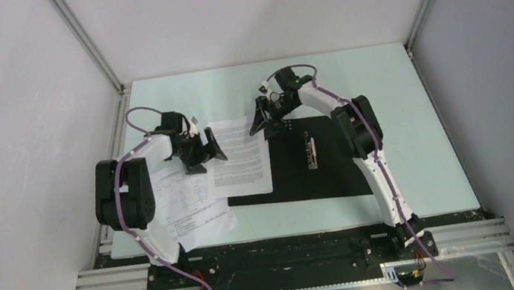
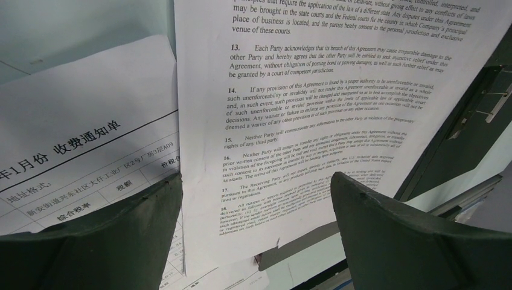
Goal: Put the files into the folder
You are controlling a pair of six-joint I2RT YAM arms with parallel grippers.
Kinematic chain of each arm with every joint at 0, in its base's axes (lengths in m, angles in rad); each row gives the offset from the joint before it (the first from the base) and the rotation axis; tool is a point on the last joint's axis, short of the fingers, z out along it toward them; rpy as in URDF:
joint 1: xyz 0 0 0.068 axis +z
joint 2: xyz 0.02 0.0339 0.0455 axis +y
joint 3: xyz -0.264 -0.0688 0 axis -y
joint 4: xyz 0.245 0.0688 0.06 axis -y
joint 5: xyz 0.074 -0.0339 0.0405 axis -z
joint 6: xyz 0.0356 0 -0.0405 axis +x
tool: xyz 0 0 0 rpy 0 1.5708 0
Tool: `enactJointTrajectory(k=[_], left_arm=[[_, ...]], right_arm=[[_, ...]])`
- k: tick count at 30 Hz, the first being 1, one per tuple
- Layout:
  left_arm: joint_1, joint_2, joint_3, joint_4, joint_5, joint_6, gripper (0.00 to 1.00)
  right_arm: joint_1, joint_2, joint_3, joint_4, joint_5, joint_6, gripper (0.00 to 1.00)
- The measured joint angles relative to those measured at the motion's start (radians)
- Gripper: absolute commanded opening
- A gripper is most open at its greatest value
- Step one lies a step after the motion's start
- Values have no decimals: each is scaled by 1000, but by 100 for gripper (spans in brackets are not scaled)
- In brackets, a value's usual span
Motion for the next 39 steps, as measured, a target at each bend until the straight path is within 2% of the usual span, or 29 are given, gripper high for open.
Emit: enactJointTrajectory(k=[8, 10, 12, 13, 14, 15, 17, 24, 29, 34, 39], left_arm=[[-1, 1, 0, 2, 3, 0, 97], [-1, 2, 0, 2, 6, 0, 97], [-1, 2, 0, 3, 11, 0, 97], [-1, 2, 0, 4, 14, 0, 97], [-1, 2, 0, 4, 16, 0, 97], [-1, 2, 0, 4, 17, 0, 97], [-1, 2, 0, 4, 17, 0, 98], [-5, -43, 11, -38, -35, 6, 100], [-4, -142, 115, -72, -99, 23, 100], [-6, -181, 264, -61, -119, 42, 100], [-24, -161, 340, -60, -131, 63, 99]], right_arm=[[19, 10, 0, 35, -36, 29, 63], [24, 17, 7, 24, -21, 19, 60], [32, 31, 25, 9, 2, 6, 44], [34, 38, 35, 5, 15, -3, 31], [36, 48, 50, -4, 28, -11, 23], [39, 55, 61, -8, 41, -23, 11], [47, 66, 86, -20, 65, -36, 0], [54, 62, 166, -48, 90, -87, 0], [9, -22, 165, -82, 90, -125, 0], [-125, -279, 74, -134, 88, -177, 0], [-311, -600, -105, -180, 84, -252, 0]])
